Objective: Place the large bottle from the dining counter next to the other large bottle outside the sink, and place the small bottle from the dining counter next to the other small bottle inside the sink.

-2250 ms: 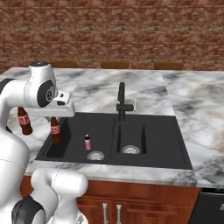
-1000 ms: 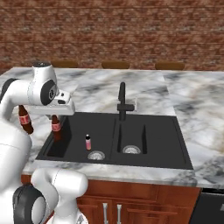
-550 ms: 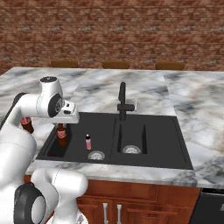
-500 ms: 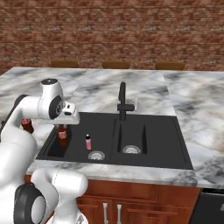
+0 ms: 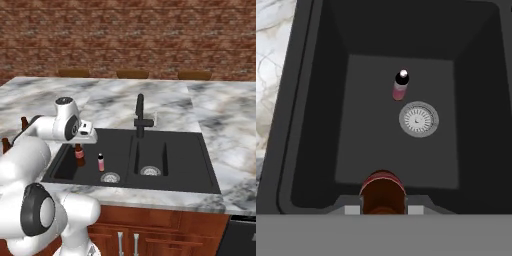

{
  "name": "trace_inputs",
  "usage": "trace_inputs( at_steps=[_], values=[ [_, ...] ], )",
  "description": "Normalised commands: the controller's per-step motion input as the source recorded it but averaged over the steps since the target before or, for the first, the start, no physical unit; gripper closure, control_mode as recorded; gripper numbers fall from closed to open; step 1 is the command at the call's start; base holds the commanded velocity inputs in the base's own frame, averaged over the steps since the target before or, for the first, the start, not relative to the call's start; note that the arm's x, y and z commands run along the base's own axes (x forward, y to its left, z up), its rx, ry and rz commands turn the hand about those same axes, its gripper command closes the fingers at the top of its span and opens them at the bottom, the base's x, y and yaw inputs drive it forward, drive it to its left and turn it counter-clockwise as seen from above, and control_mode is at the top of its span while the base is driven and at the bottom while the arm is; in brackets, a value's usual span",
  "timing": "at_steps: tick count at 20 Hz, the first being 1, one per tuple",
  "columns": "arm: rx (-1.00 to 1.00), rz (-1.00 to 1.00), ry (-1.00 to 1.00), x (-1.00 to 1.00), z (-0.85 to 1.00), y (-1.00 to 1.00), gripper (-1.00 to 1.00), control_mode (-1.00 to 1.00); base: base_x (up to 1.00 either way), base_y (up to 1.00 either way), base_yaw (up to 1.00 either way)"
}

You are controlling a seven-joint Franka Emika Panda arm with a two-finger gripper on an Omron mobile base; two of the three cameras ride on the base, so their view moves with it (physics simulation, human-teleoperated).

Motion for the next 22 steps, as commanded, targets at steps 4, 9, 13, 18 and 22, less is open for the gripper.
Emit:
trace_inputs(
  at_steps=[4, 9, 13, 18, 22],
  values=[
    [-0.01, -0.08, 0.07, 0.24, -0.13, 0.0, 1.0, -1.0, 0.0, 0.0, 0.0],
    [0.01, -0.07, 0.05, 0.17, -0.29, 0.0, 1.0, -1.0, 0.0, 0.0, 0.0],
    [0.03, -0.04, 0.0, 0.09, -0.34, 0.04, 1.0, -1.0, 0.0, 0.0, 0.0],
    [0.01, -0.02, -0.05, 0.0, -0.34, 0.13, 1.0, -1.0, 0.0, 0.0, 0.0],
    [0.0, -0.01, -0.1, 0.0, -0.13, 0.14, 1.0, -1.0, 0.0, 0.0, 0.0]
  ],
)
